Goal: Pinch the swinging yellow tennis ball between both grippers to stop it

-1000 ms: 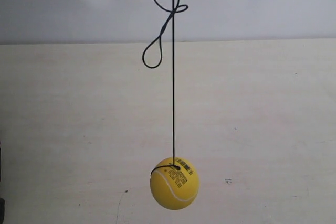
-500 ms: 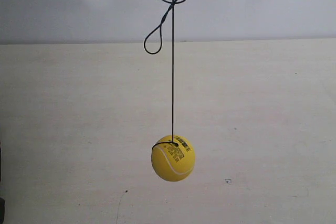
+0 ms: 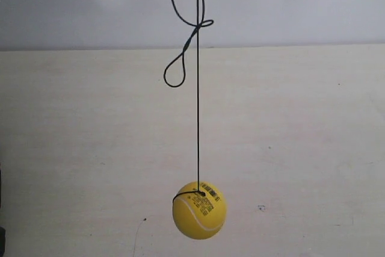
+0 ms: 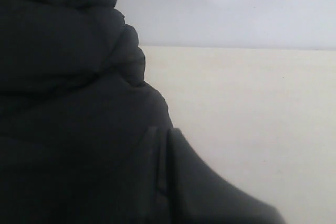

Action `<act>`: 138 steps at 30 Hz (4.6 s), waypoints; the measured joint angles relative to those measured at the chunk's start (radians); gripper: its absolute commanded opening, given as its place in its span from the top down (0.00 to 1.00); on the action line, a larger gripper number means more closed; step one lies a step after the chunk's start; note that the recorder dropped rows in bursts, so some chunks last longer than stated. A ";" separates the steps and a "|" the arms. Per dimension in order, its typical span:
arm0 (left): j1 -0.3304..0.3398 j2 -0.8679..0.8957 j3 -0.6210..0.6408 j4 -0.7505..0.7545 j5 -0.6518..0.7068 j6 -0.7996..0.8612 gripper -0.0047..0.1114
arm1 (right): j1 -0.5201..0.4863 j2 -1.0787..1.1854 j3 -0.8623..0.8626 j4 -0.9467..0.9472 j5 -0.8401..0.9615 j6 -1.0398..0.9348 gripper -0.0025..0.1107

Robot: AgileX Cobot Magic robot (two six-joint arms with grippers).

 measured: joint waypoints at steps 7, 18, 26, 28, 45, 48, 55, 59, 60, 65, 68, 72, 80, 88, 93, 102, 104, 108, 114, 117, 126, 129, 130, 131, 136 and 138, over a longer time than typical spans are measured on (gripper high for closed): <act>0.000 0.000 0.000 0.000 0.000 0.000 0.92 | 0.000 0.000 0.000 0.000 0.256 0.000 0.98; 0.000 0.000 0.000 0.000 0.000 0.000 0.92 | 0.000 0.000 0.000 0.000 0.267 0.000 0.98; 0.000 0.000 0.000 0.000 0.000 0.000 0.92 | -0.002 0.000 0.000 -0.041 0.267 -0.032 0.98; 0.000 0.000 0.000 0.000 0.000 0.000 0.92 | -0.002 0.000 0.000 -0.057 0.271 -0.112 0.98; 0.000 0.000 0.000 0.000 0.000 0.000 0.92 | -0.002 0.000 0.000 -0.088 0.273 -1.384 0.98; 0.000 0.000 0.000 0.000 0.000 0.000 0.92 | -0.002 0.000 0.000 -0.088 0.273 -1.390 0.98; 0.000 0.000 0.000 0.000 0.000 0.000 0.92 | -0.002 0.000 0.000 -0.088 0.273 -1.390 0.98; 0.000 0.000 0.000 0.000 0.000 0.000 0.92 | -0.002 0.000 0.000 -0.088 0.275 -1.390 0.98; 0.000 0.000 0.000 0.000 0.000 0.000 0.92 | -0.002 0.000 0.000 -0.088 0.275 -1.390 0.98; 0.000 0.000 0.000 0.000 0.000 0.000 0.92 | -0.002 0.000 0.000 -0.088 0.275 -1.390 0.98; 0.000 0.000 0.000 0.000 0.000 0.000 0.92 | -0.002 0.000 0.000 -0.088 0.275 -1.390 0.98; 0.000 0.000 0.000 0.000 0.000 0.000 0.92 | -0.002 0.000 0.000 -0.088 0.275 -1.390 0.98; 0.000 0.000 0.000 0.000 0.000 0.000 0.92 | -0.002 0.000 0.000 -0.088 0.275 -1.478 0.98; 0.000 0.000 0.000 0.000 0.000 0.002 0.92 | -0.002 0.000 0.000 -0.091 0.275 -1.533 0.98; 0.000 0.000 0.000 0.000 0.000 0.002 0.92 | -0.002 0.000 0.000 -0.093 0.273 -1.522 0.98; 0.000 0.000 0.000 0.000 0.000 0.002 0.92 | -0.002 0.000 0.000 -0.093 0.269 -1.522 0.98; 0.000 0.000 0.000 0.000 0.000 0.002 0.92 | -0.002 0.000 0.000 -0.093 0.269 -1.522 0.98; 0.000 0.000 0.000 0.000 0.000 0.002 0.92 | -0.002 0.000 0.000 -0.093 0.267 -1.522 0.98; 0.000 0.000 0.000 0.000 0.000 0.002 0.92 | -0.002 0.000 0.000 -0.093 0.267 -1.522 0.98; 0.000 0.000 0.000 0.000 0.000 0.002 0.92 | -0.002 0.000 0.000 -0.093 0.267 -1.522 0.98; 0.000 0.000 0.000 0.000 0.000 0.002 0.92 | -0.002 0.000 0.000 -0.093 0.267 -1.522 0.98; 0.000 0.000 0.000 0.000 0.000 0.002 0.92 | -0.002 0.000 0.000 -0.093 0.267 -1.522 0.98; 0.000 0.000 0.000 0.000 0.000 0.002 0.92 | -0.002 0.000 0.000 -0.093 0.267 -1.522 0.98; 0.000 0.000 0.000 0.000 0.000 0.002 0.92 | -0.002 0.000 0.000 -0.093 0.267 -1.522 0.98; 0.000 0.000 0.000 0.000 0.000 0.002 0.92 | -0.002 0.000 0.000 -0.093 0.267 -1.522 0.98; 0.000 0.000 0.000 0.000 0.000 0.002 0.92 | -0.002 0.000 0.000 -0.093 0.267 -1.522 0.98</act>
